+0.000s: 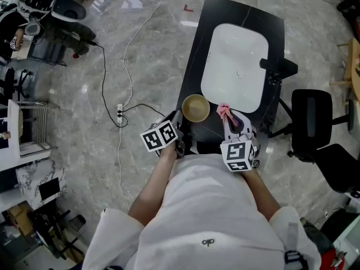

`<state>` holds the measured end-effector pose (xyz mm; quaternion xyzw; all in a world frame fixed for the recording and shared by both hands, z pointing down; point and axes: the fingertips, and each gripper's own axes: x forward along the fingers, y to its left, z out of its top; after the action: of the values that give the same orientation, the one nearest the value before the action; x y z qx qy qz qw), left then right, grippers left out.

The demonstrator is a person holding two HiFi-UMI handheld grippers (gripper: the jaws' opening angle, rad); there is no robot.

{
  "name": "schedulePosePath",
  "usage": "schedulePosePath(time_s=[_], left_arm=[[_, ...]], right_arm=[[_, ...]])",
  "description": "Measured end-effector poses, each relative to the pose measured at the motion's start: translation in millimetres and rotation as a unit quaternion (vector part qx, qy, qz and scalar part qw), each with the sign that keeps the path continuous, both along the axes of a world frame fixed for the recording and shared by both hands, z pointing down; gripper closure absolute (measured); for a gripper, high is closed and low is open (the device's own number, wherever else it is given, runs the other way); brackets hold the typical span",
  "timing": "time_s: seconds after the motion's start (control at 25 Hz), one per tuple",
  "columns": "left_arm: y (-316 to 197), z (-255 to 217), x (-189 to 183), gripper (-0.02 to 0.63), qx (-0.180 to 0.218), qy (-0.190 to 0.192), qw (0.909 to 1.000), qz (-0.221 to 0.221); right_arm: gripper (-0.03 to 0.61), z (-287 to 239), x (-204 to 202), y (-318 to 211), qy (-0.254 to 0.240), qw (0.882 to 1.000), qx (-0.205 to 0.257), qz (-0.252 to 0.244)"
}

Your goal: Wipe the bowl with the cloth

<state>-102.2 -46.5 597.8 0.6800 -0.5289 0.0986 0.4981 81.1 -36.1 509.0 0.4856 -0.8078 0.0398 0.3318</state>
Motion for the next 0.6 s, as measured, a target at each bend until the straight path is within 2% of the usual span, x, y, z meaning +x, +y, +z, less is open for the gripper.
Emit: schedulePosePath(time_s=[0.16, 0.36, 0.48, 0.6], left_arm=[[-16.3, -43.2, -5.1, 0.528, 0.093, -0.036, 0.9949, 0.014], [-27.4, -97.1, -5.6, 0.555, 0.193, -0.099, 0.9752, 0.041], [-28.3, -124.4, -0.4, 0.574, 0.238, -0.116, 0.9624, 0.059], [-25.2, -144.2, 4.4, 0.588, 0.266, -0.126, 0.9529, 0.075]], right_arm=[[0.551, -3.9, -7.0, -2.5, -0.004, 1.0, 0.004, -0.008], [0.551, -13.2, -17.2, -9.9, -0.014, 1.0, 0.012, -0.02], [0.551, -23.6, -22.9, -16.1, -0.023, 0.999, 0.019, -0.033], [0.551, -35.9, -28.8, -19.6, -0.043, 0.998, 0.02, -0.04]])
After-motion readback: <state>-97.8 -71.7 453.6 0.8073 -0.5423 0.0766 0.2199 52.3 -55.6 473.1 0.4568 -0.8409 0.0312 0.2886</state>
